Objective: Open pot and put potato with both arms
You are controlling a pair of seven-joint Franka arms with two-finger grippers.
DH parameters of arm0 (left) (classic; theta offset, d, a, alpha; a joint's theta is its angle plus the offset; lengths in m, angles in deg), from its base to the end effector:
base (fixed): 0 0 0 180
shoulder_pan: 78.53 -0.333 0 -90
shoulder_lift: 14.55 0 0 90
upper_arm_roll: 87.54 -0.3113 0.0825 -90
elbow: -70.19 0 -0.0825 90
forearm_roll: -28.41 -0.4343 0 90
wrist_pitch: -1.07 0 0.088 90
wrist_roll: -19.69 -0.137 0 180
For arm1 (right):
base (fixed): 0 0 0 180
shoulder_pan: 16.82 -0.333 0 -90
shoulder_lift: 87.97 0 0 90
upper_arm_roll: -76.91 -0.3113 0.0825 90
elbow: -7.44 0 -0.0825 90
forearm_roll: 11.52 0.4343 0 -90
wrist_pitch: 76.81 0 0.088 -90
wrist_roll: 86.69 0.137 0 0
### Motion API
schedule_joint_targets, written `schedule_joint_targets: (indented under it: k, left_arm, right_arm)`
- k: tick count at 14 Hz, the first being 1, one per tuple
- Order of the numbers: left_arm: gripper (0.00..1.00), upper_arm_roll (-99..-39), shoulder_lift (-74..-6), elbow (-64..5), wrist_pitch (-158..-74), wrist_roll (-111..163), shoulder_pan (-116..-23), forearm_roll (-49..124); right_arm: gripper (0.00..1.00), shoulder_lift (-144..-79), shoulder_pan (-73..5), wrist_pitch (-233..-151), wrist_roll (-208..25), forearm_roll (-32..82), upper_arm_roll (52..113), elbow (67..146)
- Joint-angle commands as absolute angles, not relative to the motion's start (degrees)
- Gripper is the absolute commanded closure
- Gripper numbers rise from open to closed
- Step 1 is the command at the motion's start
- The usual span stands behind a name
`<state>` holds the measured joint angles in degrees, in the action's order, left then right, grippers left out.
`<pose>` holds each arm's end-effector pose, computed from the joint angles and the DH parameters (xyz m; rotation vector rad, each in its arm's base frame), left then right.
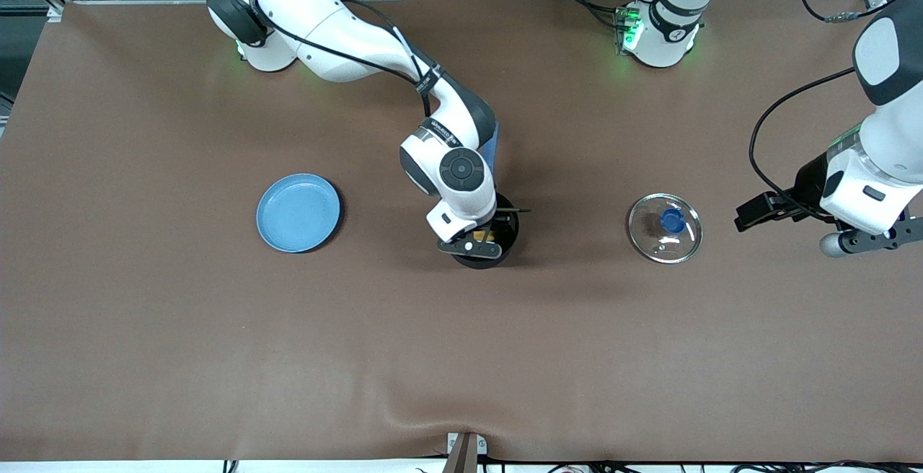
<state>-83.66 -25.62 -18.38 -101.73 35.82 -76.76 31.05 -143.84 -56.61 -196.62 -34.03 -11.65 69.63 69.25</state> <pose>0.6746 -0.0690 0.4998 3.0589 0.2969 0.0670 0.5803 0.5803 0.1810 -3.0325 0.2342 0.0756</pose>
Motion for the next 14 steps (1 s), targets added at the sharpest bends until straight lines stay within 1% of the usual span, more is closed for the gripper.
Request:
schedule_joint_targets:
  k: [1, 4, 7, 8, 9, 12, 13, 14]
  left_arm:
    - [0.00, -83.2, -25.5, -17.8, -100.8, 35.7, -78.0, 31.1]
    - [0.00, -83.2, -25.4, -17.8, -100.8, 35.7, -78.1, 31.6]
    - [0.00, -83.1, -25.4, -17.7, -100.8, 35.7, -78.4, 31.6]
    - [0.00, -83.1, -25.2, -17.7, -100.9, 35.7, -78.4, 31.5]
    - [0.00, -83.1, -25.1, -17.6, -100.9, 35.7, -78.3, 31.3]
    - [0.00, -83.0, -24.8, -17.5, -100.9, 35.7, -78.3, 31.4]
    - [0.00, -83.1, -24.6, -17.2, -100.9, 35.7, -78.3, 31.5]
    - [0.00, -83.1, -24.6, -16.4, -100.9, 35.7, -78.4, 31.6]
  right_arm:
    - [0.00, -140.8, -56.0, -190.5, -32.7, -11.7, 68.7, 65.8]
    - [0.00, -137.8, -54.0, -185.8, -32.7, -8.9, 68.2, 62.1]
    - [0.00, -132.6, -51.6, -178.7, -32.6, -9.6, 69.2, 61.4]
    - [0.00, -131.7, -48.9, -176.7, -33.1, -9.6, 69.3, 61.5]
    - [0.00, -131.4, -45.0, -176.5, -33.9, -9.3, 68.7, 61.4]
    - [0.00, -130.7, -33.1, -175.5, -46.1, -9.2, 61.8, 61.5]
    - [0.00, -130.2, -29.5, -173.3, -48.4, -9.3, 60.3, 61.6]
    - [0.00, -130.2, -27.1, -171.5, -48.8, -9.5, 60.2, 61.6]
